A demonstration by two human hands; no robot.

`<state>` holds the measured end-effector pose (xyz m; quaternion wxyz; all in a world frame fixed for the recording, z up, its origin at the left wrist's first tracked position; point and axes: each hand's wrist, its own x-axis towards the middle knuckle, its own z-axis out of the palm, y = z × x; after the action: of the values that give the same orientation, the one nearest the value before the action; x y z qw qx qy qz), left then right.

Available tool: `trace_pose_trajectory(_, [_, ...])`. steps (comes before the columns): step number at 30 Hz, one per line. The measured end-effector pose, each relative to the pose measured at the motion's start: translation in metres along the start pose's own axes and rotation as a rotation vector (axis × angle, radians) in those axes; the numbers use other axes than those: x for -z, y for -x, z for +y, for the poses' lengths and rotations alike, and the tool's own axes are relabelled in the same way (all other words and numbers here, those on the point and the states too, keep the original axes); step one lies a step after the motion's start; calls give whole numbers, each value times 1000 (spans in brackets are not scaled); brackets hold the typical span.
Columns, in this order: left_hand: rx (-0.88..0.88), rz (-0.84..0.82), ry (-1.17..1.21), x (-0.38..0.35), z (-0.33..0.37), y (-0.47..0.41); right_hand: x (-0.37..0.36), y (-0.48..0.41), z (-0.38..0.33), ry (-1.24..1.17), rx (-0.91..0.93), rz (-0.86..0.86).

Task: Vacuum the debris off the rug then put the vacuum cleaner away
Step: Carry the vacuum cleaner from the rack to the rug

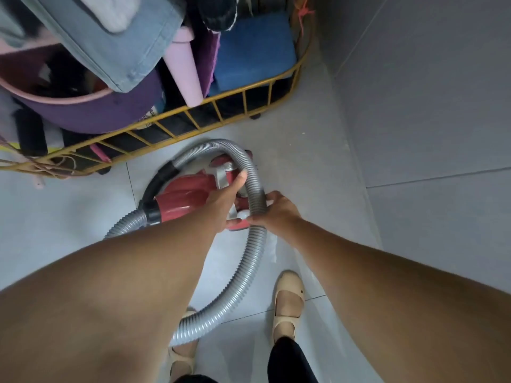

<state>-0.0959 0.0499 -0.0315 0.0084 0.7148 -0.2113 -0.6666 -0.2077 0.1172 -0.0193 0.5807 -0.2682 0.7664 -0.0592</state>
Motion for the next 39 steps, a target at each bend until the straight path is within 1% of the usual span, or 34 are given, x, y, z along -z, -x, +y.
trace_pose_trajectory(1, [-28,-6,-7,-1,-5,3,-2,8,4,-20,-3,-23])
trace_pose_trajectory(3, [-5,-40,-46,0,-18,8,-11,19,11,-73,-19,-57])
trace_pose_trajectory(6, [-24,-71,-150,7,-41,20,-37,38,20,-99,-53,-56])
trace_pose_trajectory(10, [-14,-23,-372,23,-66,42,-68,74,19,-189,-77,-55])
trace_pose_trajectory(12, [-8,-46,-460,33,-79,55,-79,99,21,-194,-87,-56])
trace_pose_trajectory(14, [8,-86,-481,41,-91,74,-88,125,30,-232,-106,-27])
trace_pose_trajectory(17, [28,-155,-511,49,-109,107,-98,169,38,-398,-133,-12])
trace_pose_trajectory(21, [-2,-147,-558,54,-132,147,-109,228,49,-536,-175,-50])
trace_pose_trajectory(26, [-11,-94,-696,64,-162,186,-133,273,65,-583,-176,-53])
trace_pose_trajectory(30, [-21,-121,-782,65,-182,212,-144,310,83,-555,-125,-39])
trace_pose_trajectory(34, [-78,-93,-931,60,-206,240,-159,354,105,-455,-66,5])
trace_pose_trajectory(39, [-162,-145,-1155,51,-258,294,-190,419,156,-520,-28,78])
